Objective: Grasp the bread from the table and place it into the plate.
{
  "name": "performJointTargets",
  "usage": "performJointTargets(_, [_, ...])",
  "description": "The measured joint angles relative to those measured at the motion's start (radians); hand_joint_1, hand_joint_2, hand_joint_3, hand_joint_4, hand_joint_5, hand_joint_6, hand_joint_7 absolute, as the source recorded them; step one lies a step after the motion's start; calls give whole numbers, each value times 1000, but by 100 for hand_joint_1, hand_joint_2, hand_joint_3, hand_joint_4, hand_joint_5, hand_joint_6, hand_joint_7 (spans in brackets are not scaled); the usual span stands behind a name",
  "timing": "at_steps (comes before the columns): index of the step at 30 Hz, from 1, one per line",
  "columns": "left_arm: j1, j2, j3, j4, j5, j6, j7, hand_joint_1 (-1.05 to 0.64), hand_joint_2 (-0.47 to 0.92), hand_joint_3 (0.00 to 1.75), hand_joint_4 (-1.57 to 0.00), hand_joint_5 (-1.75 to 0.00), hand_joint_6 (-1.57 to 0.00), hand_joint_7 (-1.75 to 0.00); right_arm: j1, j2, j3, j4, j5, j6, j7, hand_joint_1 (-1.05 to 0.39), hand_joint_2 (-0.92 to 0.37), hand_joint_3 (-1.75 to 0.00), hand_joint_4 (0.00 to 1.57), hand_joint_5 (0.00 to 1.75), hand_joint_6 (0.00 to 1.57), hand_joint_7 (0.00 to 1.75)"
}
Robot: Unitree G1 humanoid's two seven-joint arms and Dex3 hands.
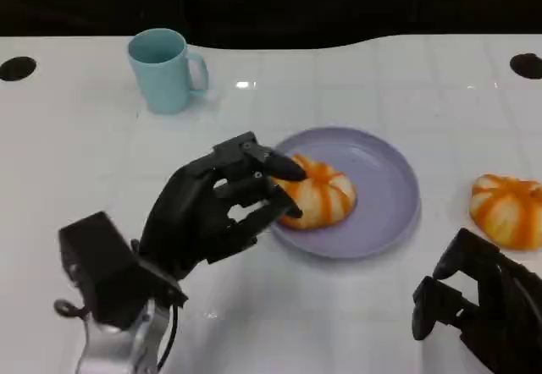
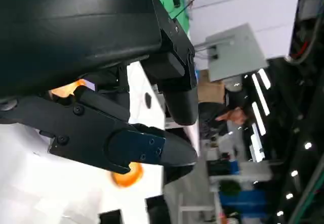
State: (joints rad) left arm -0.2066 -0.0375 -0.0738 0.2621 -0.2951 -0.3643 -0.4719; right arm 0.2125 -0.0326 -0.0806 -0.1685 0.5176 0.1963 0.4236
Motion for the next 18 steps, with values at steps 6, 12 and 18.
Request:
performJointTargets(6, [132,-42,16,-163,-154,142,-12,-64,92,30,-59,-174,-52,-142,1,-2,0,-1,0,1,1,-58,-92,-35,74,175,61,159])
performJointTargets(12, [235,-58,27,-271,-222,267,15,-63,92,36,-71,-175,-51,-161,1,-1,0,-2,0,1,0,-58,-92,-35,74,175,61,159])
performJointTargets(18, [302,-59,52,-284,-234,285,9,-56,92,45,-78,-175,-51,-174,1,-1,0,-3,0,0,1,-59,-92,-35,74,175,61,159])
